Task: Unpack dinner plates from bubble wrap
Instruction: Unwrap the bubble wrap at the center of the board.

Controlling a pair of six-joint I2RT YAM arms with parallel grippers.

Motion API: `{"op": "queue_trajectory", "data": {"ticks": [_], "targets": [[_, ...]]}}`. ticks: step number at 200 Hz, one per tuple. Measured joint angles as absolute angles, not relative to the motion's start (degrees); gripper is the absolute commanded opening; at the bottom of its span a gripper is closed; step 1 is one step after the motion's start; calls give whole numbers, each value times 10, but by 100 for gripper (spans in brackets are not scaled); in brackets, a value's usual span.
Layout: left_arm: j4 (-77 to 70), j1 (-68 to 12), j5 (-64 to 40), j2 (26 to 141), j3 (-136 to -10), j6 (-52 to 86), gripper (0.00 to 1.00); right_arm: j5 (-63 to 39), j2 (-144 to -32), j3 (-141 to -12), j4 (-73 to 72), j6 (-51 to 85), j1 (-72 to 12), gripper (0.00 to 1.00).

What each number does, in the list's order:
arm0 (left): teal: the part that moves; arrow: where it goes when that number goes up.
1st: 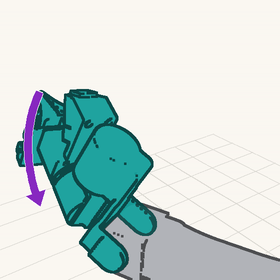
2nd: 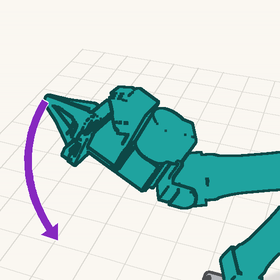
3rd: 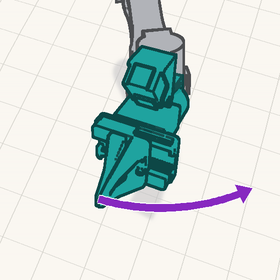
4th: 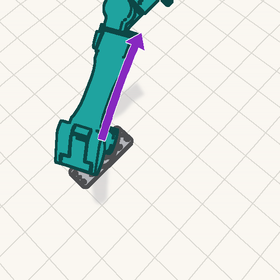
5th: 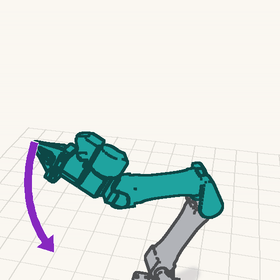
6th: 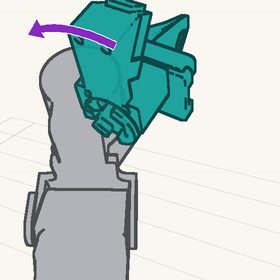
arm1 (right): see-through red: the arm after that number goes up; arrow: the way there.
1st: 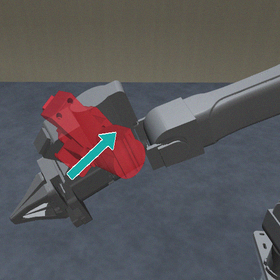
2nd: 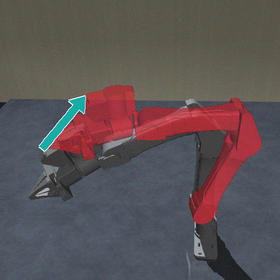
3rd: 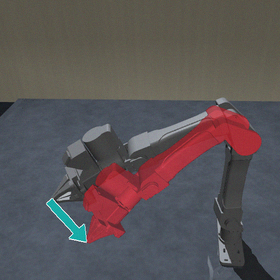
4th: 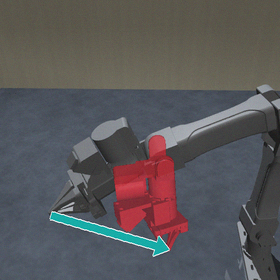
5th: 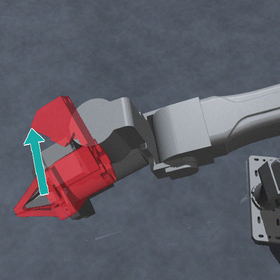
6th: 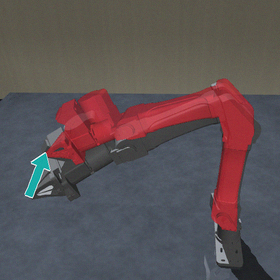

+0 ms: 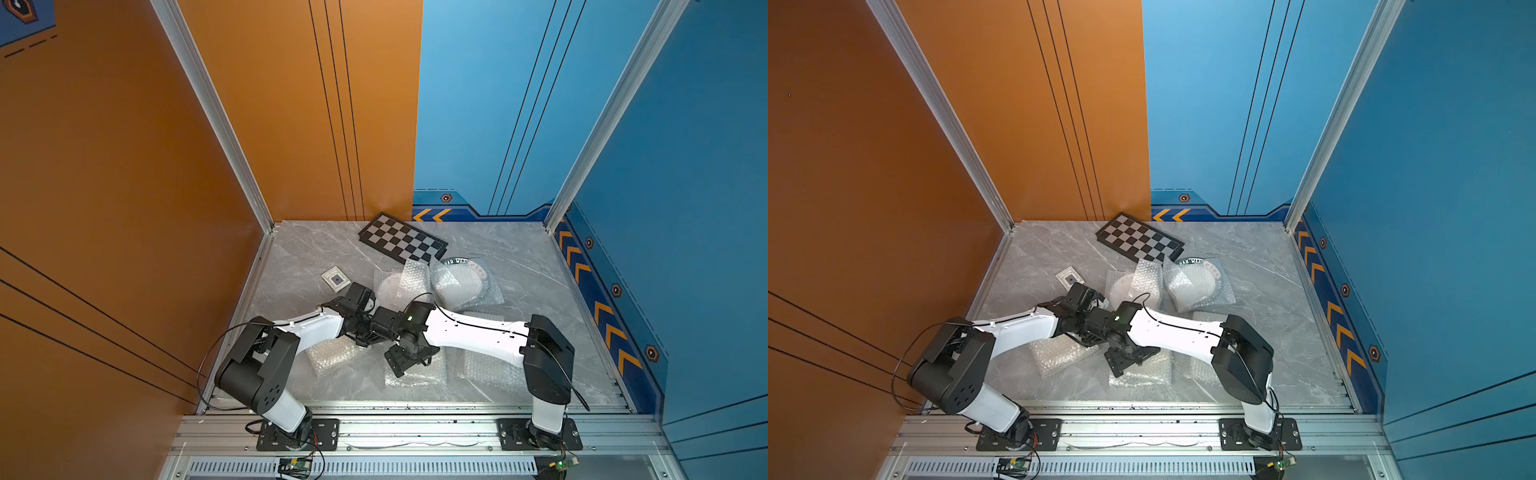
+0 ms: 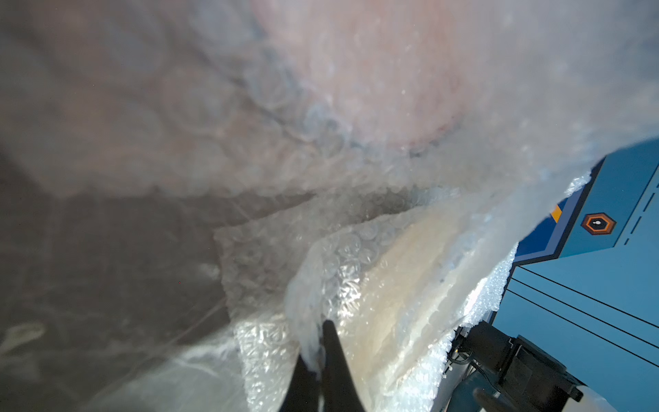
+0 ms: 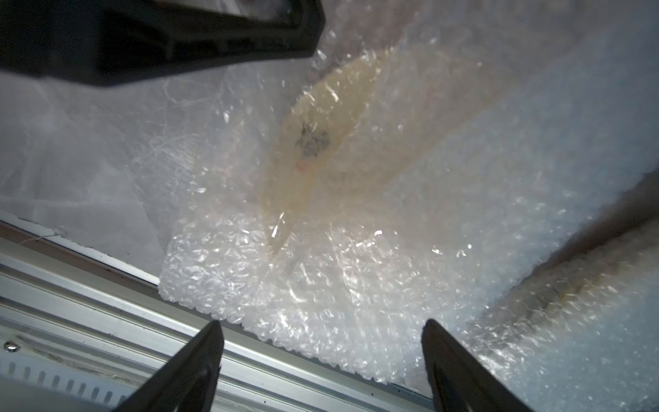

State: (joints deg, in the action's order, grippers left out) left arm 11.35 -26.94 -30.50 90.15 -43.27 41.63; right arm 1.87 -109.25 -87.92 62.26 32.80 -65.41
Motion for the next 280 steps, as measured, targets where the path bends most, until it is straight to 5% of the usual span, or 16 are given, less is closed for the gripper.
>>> {"op": "queue_trajectory", "data": {"ticks": [109,180,280], "targets": [[117,-268,-303,904,-427,417,2,126,-1138,-917,689,326,-691,82],[60,-266,-322,928,-427,441,2,124,-1004,-829,597,300,-721,82],[40,-261,-340,939,-419,449,1,157,-1031,-802,558,285,-768,78]]}}
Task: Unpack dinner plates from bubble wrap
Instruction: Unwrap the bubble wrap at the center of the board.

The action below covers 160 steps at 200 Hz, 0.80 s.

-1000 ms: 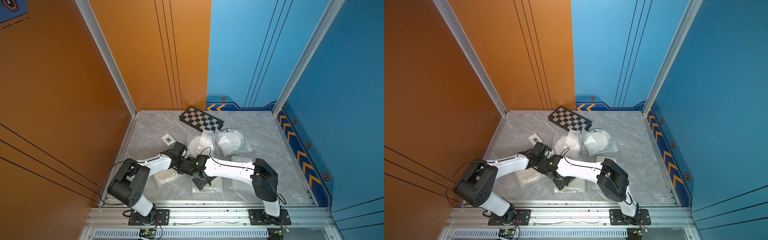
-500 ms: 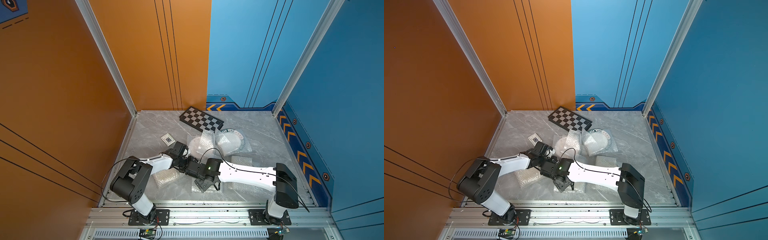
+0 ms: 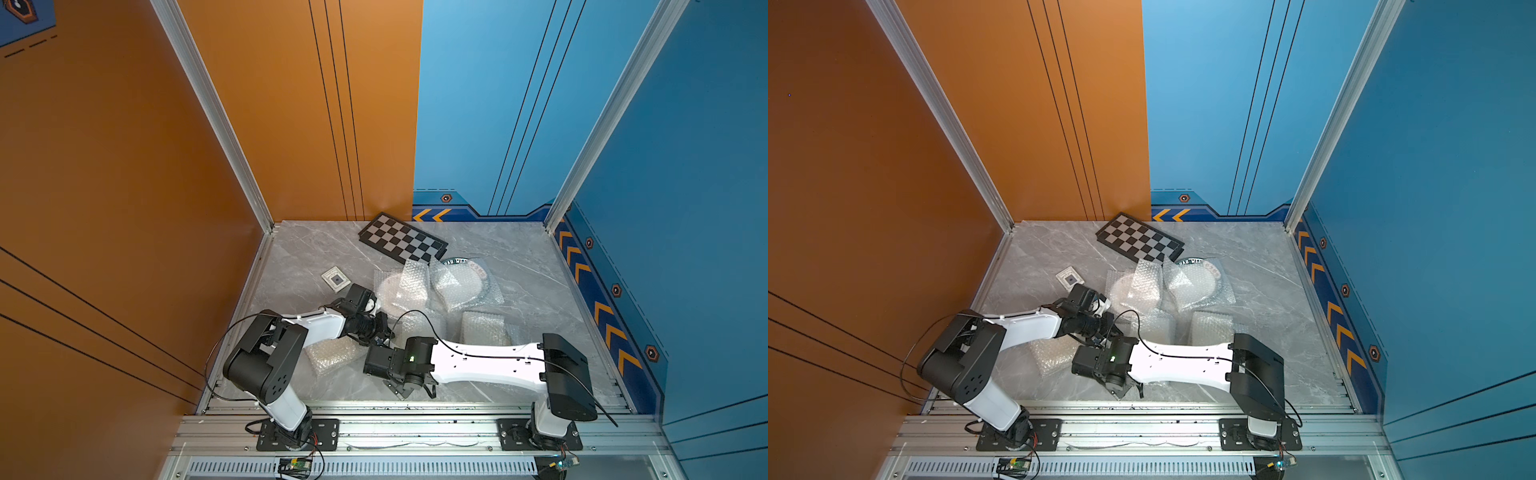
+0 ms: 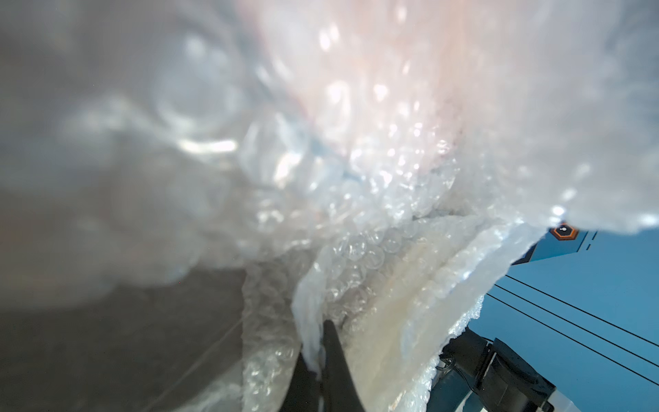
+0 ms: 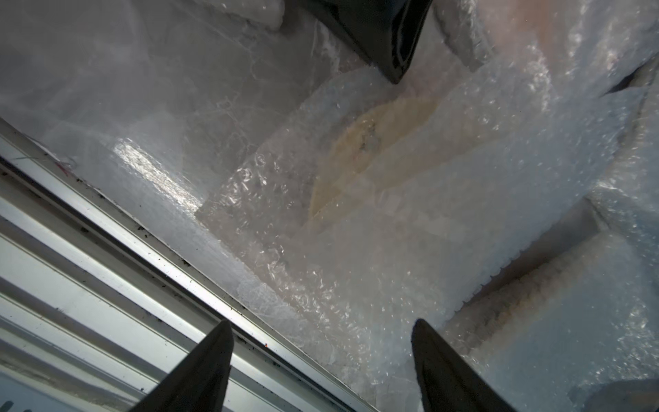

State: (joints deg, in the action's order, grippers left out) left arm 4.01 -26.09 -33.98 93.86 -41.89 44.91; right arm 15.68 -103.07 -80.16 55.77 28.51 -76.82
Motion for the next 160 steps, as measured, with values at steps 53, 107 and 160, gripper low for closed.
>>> {"op": "queue_trajectory", "data": {"ticks": [53,107,160], "targets": [[40,-261,-342,939,-416,452,1,169,-1048,-801,543,285,-768,76],[40,-261,-343,939,-415,455,1,183,-1061,-794,532,285,-768,73],[38,-261,-346,939,-413,455,1,198,-1072,-782,529,285,-768,68]]}}
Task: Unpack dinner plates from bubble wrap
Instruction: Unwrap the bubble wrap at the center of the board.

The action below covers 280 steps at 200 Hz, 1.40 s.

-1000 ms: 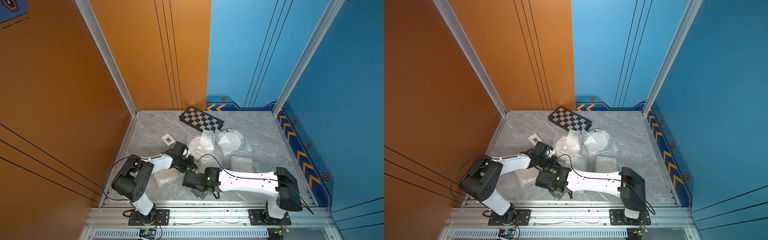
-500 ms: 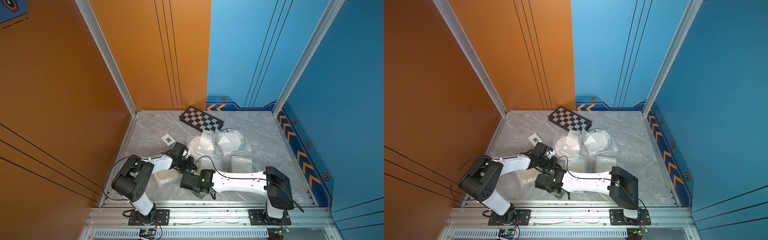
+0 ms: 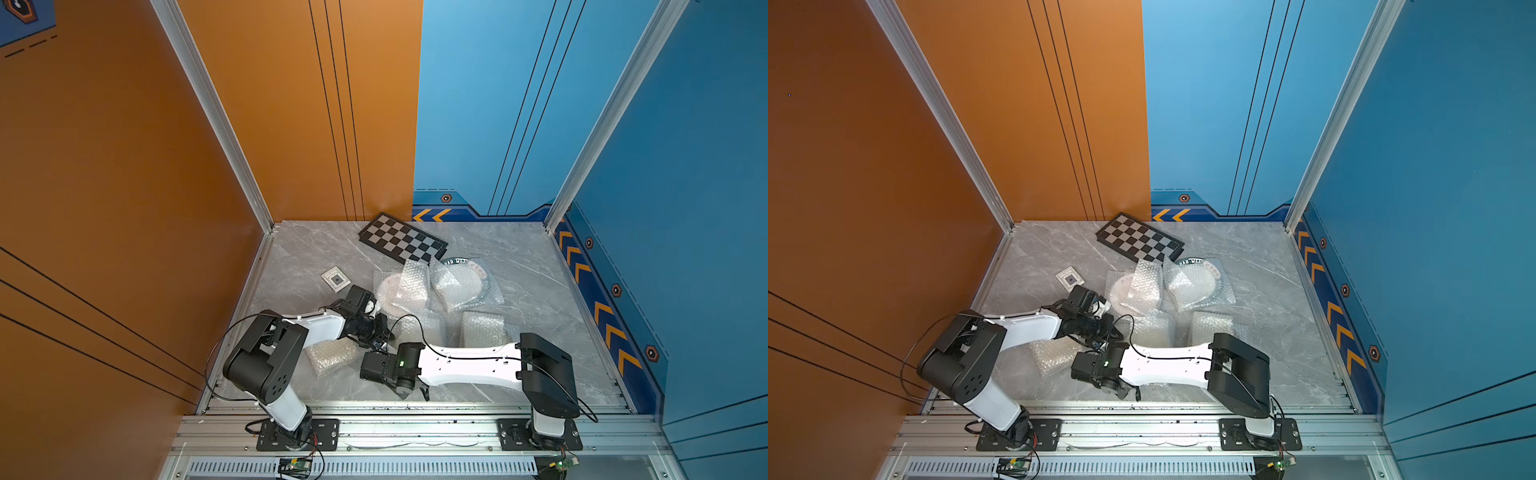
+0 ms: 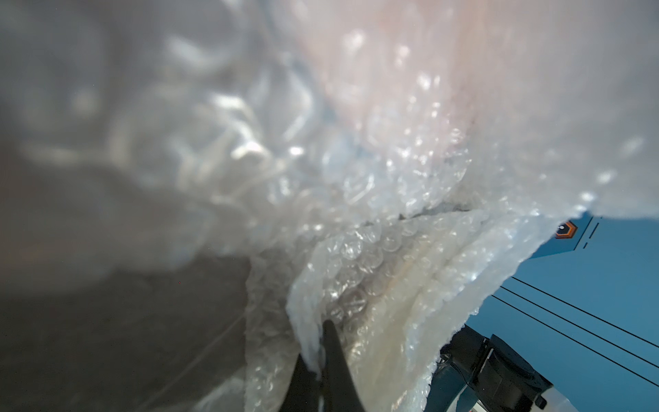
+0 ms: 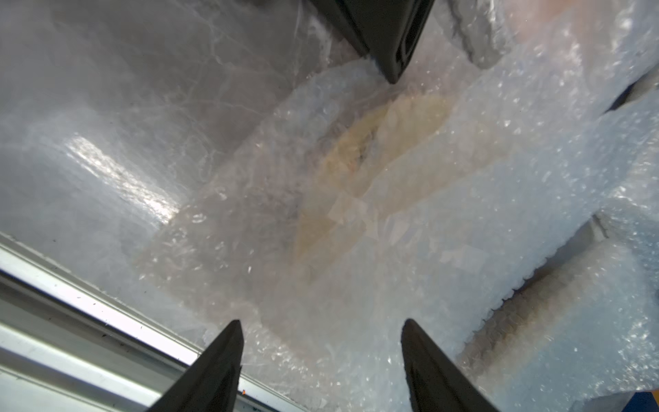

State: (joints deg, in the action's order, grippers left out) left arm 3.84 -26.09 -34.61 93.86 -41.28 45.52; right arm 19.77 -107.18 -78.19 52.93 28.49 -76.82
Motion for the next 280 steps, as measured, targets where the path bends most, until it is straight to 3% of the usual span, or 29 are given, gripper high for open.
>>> {"op": "queue_trajectory", "data": {"ticks": [90,158,237,280], "targets": [[38,-261,-348,939,-412,455,1,227,-1072,-771,522,285,-754,53],[31,-262,-348,939,-403,459,0,225,-1072,-751,503,288,-753,48],[25,-262,-350,933,-394,462,0,217,-1069,-739,483,304,-753,23],[25,-262,-351,932,-394,462,0,217,-1044,-724,478,320,-753,20]]}}
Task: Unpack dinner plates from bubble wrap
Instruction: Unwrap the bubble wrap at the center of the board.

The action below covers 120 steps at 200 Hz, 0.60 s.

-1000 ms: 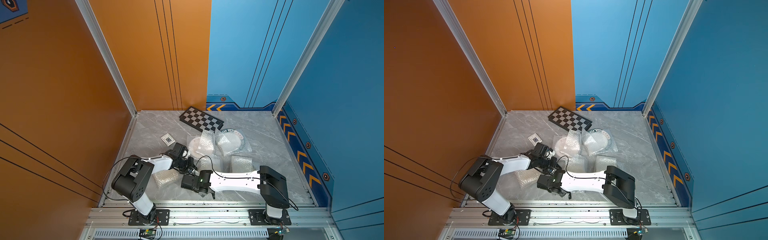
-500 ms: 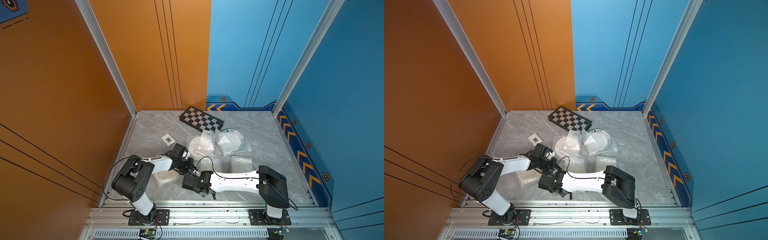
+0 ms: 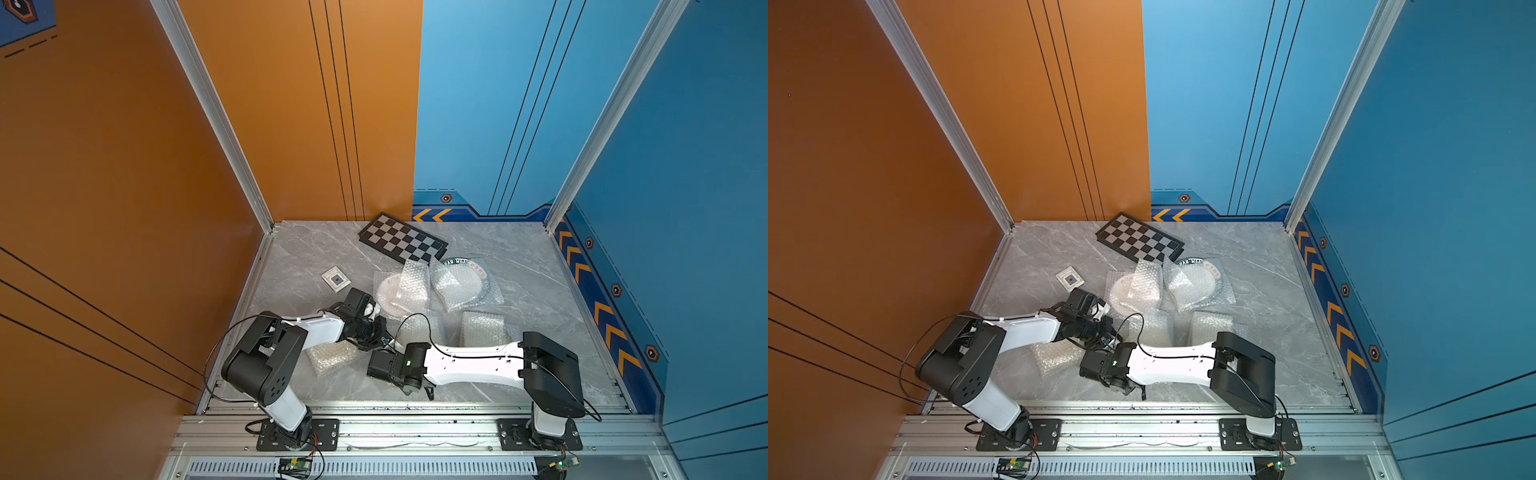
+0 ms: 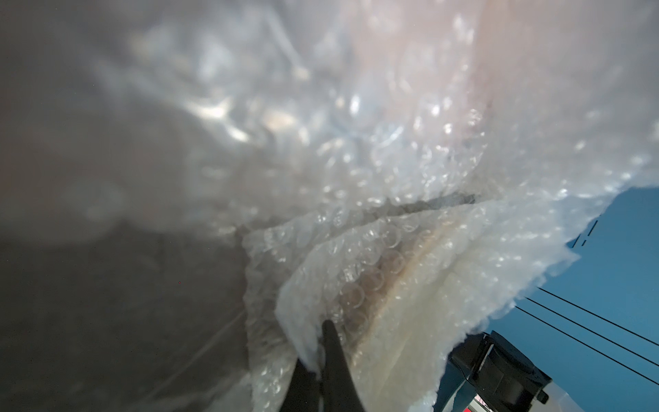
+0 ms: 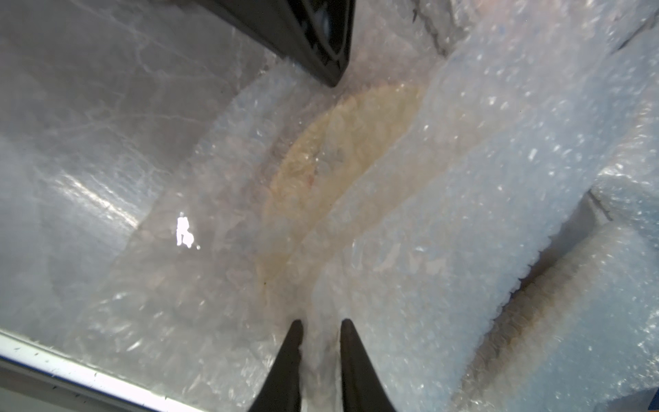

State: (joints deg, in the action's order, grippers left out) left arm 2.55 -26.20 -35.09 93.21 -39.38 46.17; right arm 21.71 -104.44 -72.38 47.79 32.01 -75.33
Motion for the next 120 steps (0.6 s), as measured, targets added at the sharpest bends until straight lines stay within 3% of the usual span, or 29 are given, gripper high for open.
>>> {"op": "queue_trajectory", "data": {"ticks": [120], "targets": [[60,-279,-326,918,-392,443,0,223,-904,-626,439,380,-717,14]]}}
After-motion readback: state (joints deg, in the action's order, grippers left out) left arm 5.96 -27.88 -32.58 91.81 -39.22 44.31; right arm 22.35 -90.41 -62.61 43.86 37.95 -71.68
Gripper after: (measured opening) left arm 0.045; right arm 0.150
